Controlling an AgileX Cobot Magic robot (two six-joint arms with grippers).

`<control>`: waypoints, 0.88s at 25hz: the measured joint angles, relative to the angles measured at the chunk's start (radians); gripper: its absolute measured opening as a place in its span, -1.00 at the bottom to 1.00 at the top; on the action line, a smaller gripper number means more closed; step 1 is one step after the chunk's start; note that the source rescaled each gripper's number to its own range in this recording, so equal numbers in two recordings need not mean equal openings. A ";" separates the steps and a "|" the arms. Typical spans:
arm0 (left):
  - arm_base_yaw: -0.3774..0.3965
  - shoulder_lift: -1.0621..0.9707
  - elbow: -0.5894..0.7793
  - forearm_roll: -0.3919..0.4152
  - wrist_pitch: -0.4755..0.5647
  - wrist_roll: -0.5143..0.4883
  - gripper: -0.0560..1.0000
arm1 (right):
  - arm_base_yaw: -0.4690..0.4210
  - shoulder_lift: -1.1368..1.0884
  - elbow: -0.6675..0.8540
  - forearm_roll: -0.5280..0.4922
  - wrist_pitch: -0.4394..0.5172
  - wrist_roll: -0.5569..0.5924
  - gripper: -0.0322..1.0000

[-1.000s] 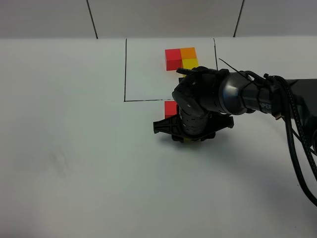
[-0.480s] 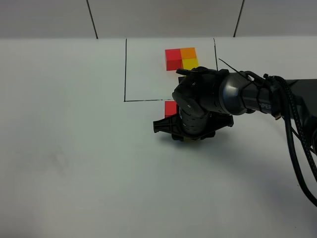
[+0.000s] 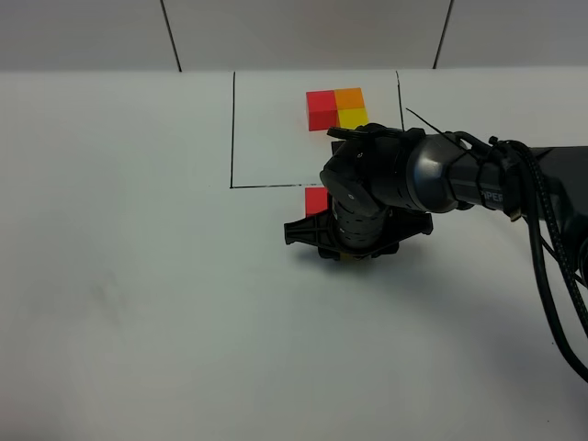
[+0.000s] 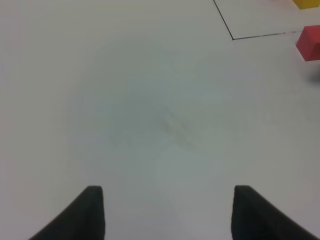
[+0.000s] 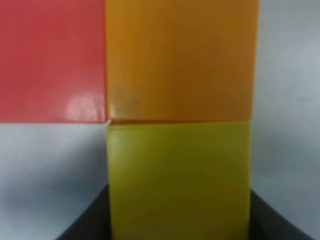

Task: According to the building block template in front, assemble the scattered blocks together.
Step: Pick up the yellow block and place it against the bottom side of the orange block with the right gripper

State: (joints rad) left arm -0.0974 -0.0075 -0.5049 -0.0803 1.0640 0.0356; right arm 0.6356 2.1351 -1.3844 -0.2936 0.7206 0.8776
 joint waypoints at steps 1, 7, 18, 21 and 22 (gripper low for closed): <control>0.000 0.000 0.000 0.000 0.000 0.000 -0.46 | 0.000 0.000 0.000 0.000 0.000 0.002 -0.46; 0.000 0.000 0.000 0.000 0.000 0.000 -0.46 | 0.000 0.000 0.000 0.001 0.000 0.002 -0.46; 0.000 0.000 0.000 0.000 0.000 0.000 -0.46 | 0.000 0.000 0.000 0.008 -0.002 -0.007 -0.46; 0.000 0.000 0.000 0.000 0.000 0.000 -0.46 | -0.001 0.000 0.000 0.008 -0.002 -0.008 -0.46; 0.000 0.000 0.000 0.000 0.000 0.000 -0.46 | -0.001 -0.001 0.000 0.009 -0.002 -0.008 -0.44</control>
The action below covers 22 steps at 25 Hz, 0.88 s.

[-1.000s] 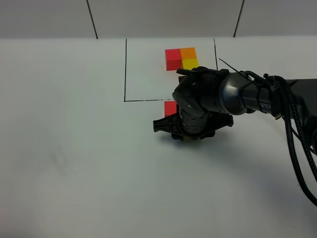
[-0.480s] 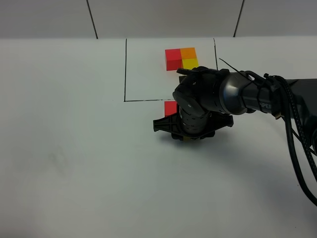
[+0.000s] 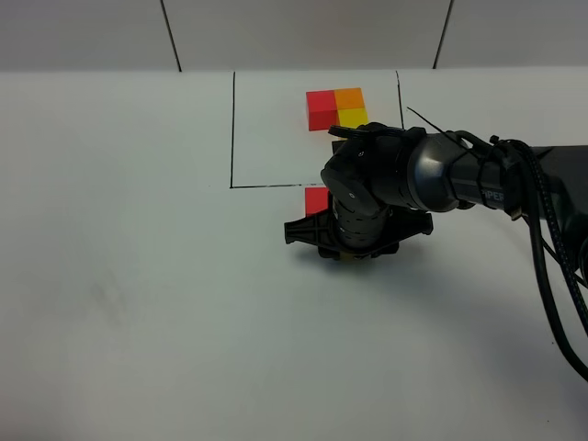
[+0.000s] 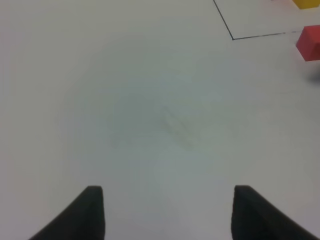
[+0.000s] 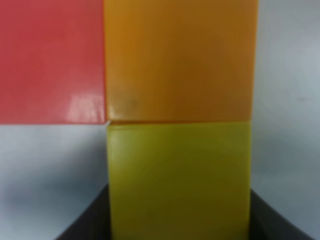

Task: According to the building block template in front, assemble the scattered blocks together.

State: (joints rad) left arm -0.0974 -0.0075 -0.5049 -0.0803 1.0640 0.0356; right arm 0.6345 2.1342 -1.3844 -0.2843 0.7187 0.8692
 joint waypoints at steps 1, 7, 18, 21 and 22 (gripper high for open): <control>0.000 0.000 0.000 0.000 0.000 0.000 -0.46 | 0.000 0.000 0.000 0.001 0.000 -0.001 -0.42; 0.000 0.000 0.000 0.000 0.000 0.000 -0.46 | -0.003 -0.044 0.001 0.014 0.000 -0.044 0.06; 0.000 0.000 0.000 0.000 0.000 0.000 -0.46 | -0.111 -0.229 0.001 0.173 0.055 -0.333 0.99; 0.000 0.000 0.000 0.000 0.000 0.000 -0.46 | -0.262 -0.276 0.002 0.246 0.095 -0.493 1.00; 0.000 0.000 0.000 0.000 0.000 0.000 -0.46 | -0.308 -0.294 0.007 0.262 0.102 -0.534 1.00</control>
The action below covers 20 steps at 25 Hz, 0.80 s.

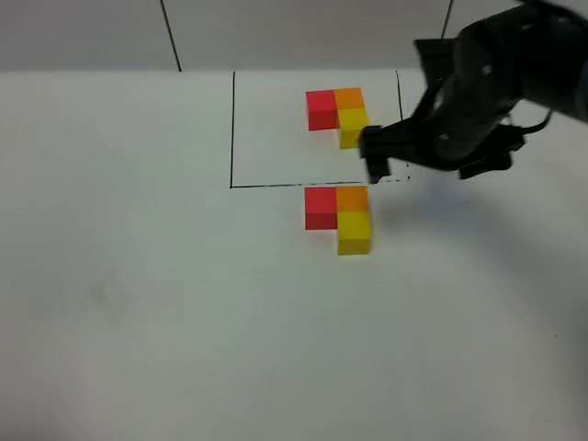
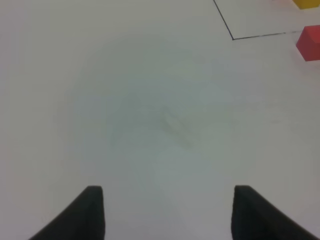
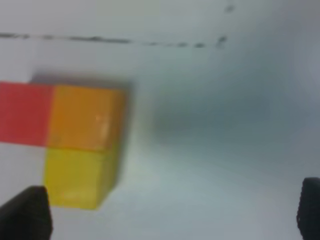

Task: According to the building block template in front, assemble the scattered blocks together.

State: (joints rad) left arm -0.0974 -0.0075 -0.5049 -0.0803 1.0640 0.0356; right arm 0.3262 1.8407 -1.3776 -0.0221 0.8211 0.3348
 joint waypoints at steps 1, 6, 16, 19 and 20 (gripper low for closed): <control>0.000 0.000 0.000 0.000 0.000 0.000 -0.46 | -0.054 -0.018 0.014 0.009 -0.001 -0.044 1.00; 0.000 0.000 0.000 0.000 0.000 0.000 -0.46 | -0.286 -0.175 0.147 0.022 -0.030 -0.203 1.00; 0.000 0.000 0.000 0.000 0.000 0.000 -0.46 | -0.427 -0.658 0.430 0.006 0.027 -0.282 1.00; 0.000 0.000 0.000 0.000 0.000 0.000 -0.46 | -0.427 -0.800 0.511 0.002 0.076 -0.260 1.00; 0.000 0.000 0.000 0.000 0.000 0.000 -0.46 | -0.427 -0.854 0.539 0.003 0.091 -0.250 1.00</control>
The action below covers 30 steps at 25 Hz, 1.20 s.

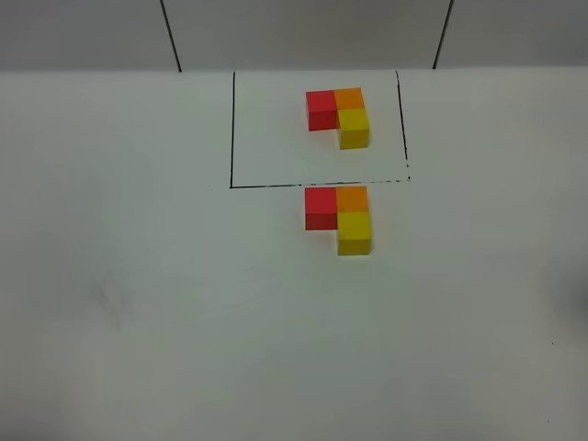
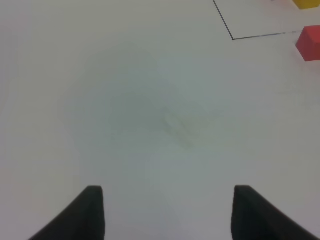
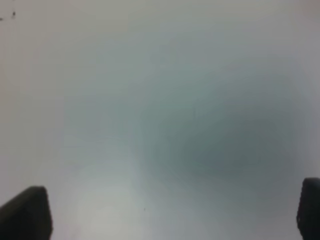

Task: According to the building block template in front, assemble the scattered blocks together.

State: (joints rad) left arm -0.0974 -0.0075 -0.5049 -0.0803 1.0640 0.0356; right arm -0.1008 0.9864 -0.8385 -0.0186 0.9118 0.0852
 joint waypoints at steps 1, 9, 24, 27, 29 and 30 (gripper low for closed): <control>0.000 0.000 0.000 0.000 0.000 0.000 -0.46 | 0.000 -0.056 0.027 0.006 0.012 0.010 1.00; 0.000 0.000 0.000 0.000 0.000 0.000 -0.46 | 0.001 -0.450 0.171 0.041 0.131 0.028 1.00; 0.000 0.000 0.000 0.000 0.000 0.000 -0.46 | 0.112 -0.893 0.341 0.051 0.150 0.028 1.00; 0.000 0.000 0.000 0.000 0.000 0.000 -0.46 | 0.112 -0.956 0.343 0.070 0.143 0.016 1.00; 0.000 0.000 0.000 0.000 0.000 0.000 -0.46 | 0.112 -0.986 0.343 0.074 0.143 0.009 1.00; 0.000 0.000 0.000 0.000 0.000 0.000 -0.46 | 0.112 -0.990 0.343 0.076 0.142 0.009 1.00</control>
State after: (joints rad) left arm -0.0974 -0.0075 -0.5049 -0.0803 1.0640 0.0356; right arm 0.0116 -0.0033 -0.4956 0.0571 1.0533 0.0946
